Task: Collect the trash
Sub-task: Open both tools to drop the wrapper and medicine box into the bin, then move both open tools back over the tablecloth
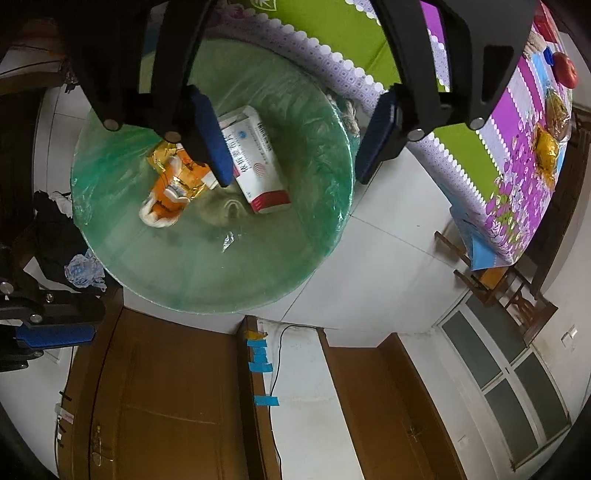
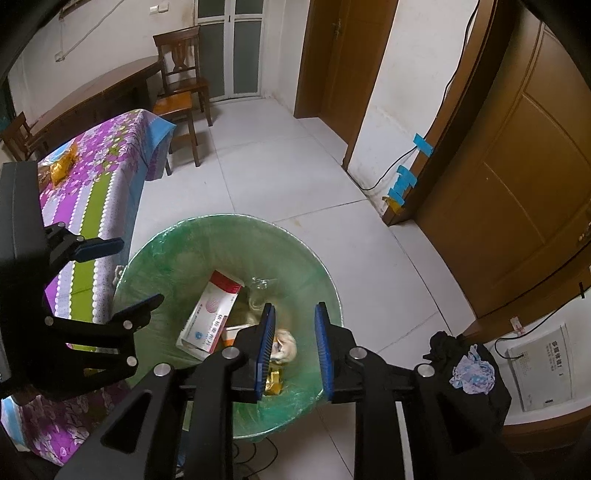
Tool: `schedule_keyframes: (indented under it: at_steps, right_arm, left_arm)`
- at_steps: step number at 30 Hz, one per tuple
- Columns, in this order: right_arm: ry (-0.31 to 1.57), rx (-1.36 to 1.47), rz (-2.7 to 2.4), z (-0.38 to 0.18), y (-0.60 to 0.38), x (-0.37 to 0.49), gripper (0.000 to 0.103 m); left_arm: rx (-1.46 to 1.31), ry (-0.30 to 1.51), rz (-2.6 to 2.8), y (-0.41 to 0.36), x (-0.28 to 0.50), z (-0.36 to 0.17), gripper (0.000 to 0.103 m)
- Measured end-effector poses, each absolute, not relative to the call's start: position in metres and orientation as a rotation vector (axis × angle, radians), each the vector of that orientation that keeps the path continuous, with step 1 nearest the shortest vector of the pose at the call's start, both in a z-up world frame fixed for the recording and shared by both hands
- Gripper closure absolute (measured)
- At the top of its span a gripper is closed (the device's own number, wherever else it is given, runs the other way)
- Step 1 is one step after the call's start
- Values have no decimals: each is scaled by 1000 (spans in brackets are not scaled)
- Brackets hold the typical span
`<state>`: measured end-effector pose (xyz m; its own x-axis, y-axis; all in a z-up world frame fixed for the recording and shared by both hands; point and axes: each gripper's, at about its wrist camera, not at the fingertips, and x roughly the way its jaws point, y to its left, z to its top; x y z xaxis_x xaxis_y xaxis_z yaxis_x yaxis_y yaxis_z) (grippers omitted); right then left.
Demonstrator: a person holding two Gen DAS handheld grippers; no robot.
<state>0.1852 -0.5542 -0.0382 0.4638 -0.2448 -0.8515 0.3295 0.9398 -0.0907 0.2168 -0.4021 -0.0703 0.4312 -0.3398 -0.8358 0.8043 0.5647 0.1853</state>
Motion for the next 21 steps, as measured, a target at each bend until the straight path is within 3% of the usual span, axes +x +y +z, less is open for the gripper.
schedule_keyframes:
  at_steps: [10, 17, 21]
  right_arm:
    - [1007, 111, -388, -38, -557, 177, 78]
    - [871, 114, -442, -27, -546, 157, 59]
    - [787, 130, -455, -23, -539, 142, 53]
  left_arm:
    - [628, 827, -768, -396, 211, -68, 36]
    - [613, 774, -707, -379, 203, -61, 31]
    - [589, 767, -692, -366, 197, -58, 31]
